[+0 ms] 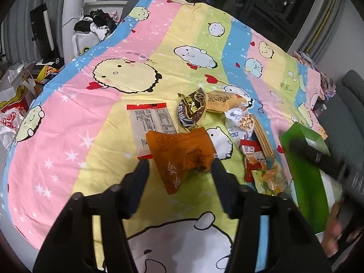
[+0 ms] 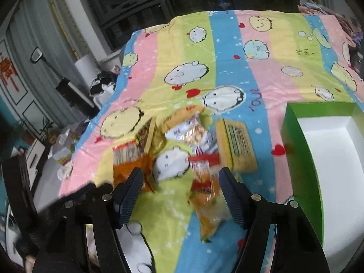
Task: Organize snacks
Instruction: 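Grasp the yellow rice-cracker bag with the right tool and lift it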
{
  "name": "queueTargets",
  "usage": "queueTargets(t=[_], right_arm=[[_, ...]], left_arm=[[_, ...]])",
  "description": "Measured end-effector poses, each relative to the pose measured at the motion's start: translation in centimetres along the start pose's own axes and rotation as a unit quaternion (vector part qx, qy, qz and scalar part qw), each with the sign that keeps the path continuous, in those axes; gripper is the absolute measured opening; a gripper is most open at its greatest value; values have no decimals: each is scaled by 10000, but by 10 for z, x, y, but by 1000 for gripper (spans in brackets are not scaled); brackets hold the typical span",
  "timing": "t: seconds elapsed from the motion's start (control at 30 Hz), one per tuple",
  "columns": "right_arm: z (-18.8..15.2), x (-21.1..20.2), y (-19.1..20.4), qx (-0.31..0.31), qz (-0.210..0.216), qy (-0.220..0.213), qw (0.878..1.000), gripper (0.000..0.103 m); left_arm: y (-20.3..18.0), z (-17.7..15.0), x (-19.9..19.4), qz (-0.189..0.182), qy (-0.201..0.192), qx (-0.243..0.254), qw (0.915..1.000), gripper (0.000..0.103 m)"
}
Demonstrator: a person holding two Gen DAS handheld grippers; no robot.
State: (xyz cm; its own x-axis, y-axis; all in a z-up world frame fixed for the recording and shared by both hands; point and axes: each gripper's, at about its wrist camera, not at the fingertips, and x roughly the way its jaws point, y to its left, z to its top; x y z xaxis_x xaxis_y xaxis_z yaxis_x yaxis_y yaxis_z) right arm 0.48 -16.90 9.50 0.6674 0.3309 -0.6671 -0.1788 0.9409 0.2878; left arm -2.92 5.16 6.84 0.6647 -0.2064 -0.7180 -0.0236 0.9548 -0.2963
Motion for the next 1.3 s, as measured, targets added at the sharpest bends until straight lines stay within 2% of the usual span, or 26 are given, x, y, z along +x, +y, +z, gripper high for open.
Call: queueTargets(t=[0.13, 0.23, 0.3, 0.4, 0.53, 0.6, 0.63, 0.7, 0.73, 0.77, 0.83, 0.87, 0.97, 1.07, 1.2, 1.3], right_arm=[[36, 23, 5, 52, -1, 295, 9996, 73], [62, 55, 9, 110, -17, 619, 9980, 91], [75, 78, 12, 146, -52, 881, 9960, 92], [92, 116, 8, 510, -330, 1320, 9894, 92], [104, 151, -3, 951, -582, 1575, 9812, 92], [103, 166, -6, 1002, -553, 1695, 9789, 92], [101, 171, -7, 1017, -519, 1756, 9778, 90], [96, 180, -7, 1074, -448, 1866, 9755, 74], [94, 183, -8, 1129, -351, 1918, 9743, 60], [92, 184, -8, 1190, -211, 1893, 9745, 51], [94, 180, -8, 1254, 110, 1759, 9763, 40], [95, 177, -6, 1229, 138, 1703, 9776, 36], [100, 155, 0, 1036, 140, 1367, 9851, 30], [106, 124, 5, 832, 173, 1042, 9909, 29], [105, 72, 9, 674, 549, 634, 9942, 29], [82, 45, 14, 521, 1032, 598, 9915, 29]], left_arm=[[6, 1, 3, 6, 91, -80, 9999, 46], [11, 2, 2, -81, 118, -186, 9997, 47], [15, 3, 2, -171, 144, -289, 9993, 47], [19, 5, 2, -173, 175, -371, 9990, 47], [21, 5, 3, -153, 205, -401, 9989, 48], [21, 6, 4, -168, 233, -381, 9989, 48], [20, 6, 4, -170, 237, -365, 9989, 48], [20, 6, 4, -194, 241, -349, 9989, 48], [20, 5, 4, -214, 243, -347, 9989, 49], [20, 6, 5, -226, 249, -349, 9988, 49], [19, 5, 5, -220, 263, -332, 9989, 49], [19, 5, 5, -205, 262, -324, 9989, 49], [19, 5, 5, -197, 256, -331, 9989, 49], [19, 5, 5, -246, 265, -384, 9986, 53], [19, 6, 4, -298, 297, -406, 9983, 56], [20, 6, 2, -329, 291, -440, 9981, 59]])
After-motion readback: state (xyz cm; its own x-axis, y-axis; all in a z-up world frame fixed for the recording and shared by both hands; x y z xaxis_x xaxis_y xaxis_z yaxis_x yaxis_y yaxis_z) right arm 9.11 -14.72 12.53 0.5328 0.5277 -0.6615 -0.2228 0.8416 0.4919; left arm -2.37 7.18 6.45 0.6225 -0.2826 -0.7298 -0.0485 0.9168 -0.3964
